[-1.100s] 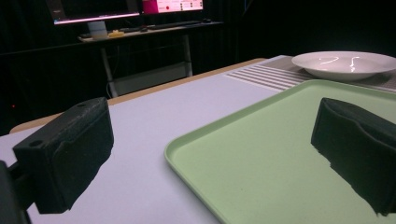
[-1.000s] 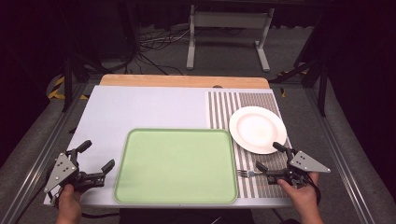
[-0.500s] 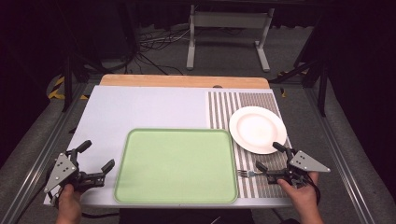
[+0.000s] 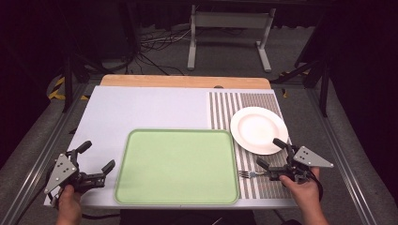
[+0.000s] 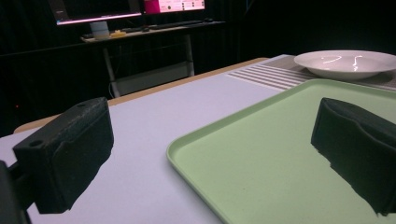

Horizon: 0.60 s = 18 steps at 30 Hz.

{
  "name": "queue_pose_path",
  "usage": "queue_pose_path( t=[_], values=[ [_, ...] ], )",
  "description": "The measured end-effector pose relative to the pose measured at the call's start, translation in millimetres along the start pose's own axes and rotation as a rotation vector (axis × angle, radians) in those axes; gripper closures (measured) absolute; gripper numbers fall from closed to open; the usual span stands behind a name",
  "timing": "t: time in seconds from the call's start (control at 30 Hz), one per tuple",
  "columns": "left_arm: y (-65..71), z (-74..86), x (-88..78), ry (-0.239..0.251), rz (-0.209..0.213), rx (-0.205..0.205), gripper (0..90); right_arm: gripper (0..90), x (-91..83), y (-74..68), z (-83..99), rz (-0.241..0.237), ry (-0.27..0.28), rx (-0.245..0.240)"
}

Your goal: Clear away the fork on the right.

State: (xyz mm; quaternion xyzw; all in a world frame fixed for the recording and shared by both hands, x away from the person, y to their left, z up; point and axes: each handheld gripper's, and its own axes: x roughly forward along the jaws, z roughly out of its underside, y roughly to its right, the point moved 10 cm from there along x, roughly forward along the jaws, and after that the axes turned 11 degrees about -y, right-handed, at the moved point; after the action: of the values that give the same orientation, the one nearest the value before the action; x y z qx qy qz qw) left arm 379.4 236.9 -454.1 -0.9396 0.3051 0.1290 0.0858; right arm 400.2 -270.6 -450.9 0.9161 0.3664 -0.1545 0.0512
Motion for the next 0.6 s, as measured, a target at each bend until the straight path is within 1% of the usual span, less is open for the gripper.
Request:
queue_pose_path(
  t=[0.03, 0.13, 0.17, 0.23, 0.37, 0.43, 0.47, 0.6],
  values=[
    [0.0, 0.0, -0.1, 0.0, 0.0, 0.0, 0.0, 0.6, 0.9, 1.1, -2.0, 0.001, 0.005, 0.009],
    [0.1, -0.2, -0.3, 0.002, 0.0, 0.0, 0.0, 0.6, 1.7, 2.4, -5.4, 0.002, 0.008, 0.013],
    [0.0, -0.1, -0.2, 0.001, 0.0, -0.001, 0.0, 0.6, 1.9, 2.6, -7.0, -0.001, 0.0, 0.016],
    [-0.4, 0.1, -0.1, 0.0, -0.003, 0.001, 0.0, 0.6, 3.1, 2.8, -10.6, -0.004, -0.019, 0.006],
    [-0.2, 0.1, -0.2, -0.001, -0.003, -0.001, 0.0, 2.1, 4.9, -0.8, -16.2, -0.023, -0.086, -0.057],
    [0.2, -0.2, -0.3, 0.0, 0.0, 0.002, 0.0, 2.5, 5.6, -3.0, -19.6, -0.037, -0.116, -0.082],
    [0.3, -0.4, -0.3, 0.001, -0.001, 0.003, 0.0, 2.6, 6.0, -4.6, -21.3, -0.052, -0.142, -0.096],
    [0.4, -0.2, -0.5, 0.0, -0.001, 0.006, 0.0, 3.1, 7.1, -4.2, -27.1, -0.064, -0.208, -0.157]
  ],
)
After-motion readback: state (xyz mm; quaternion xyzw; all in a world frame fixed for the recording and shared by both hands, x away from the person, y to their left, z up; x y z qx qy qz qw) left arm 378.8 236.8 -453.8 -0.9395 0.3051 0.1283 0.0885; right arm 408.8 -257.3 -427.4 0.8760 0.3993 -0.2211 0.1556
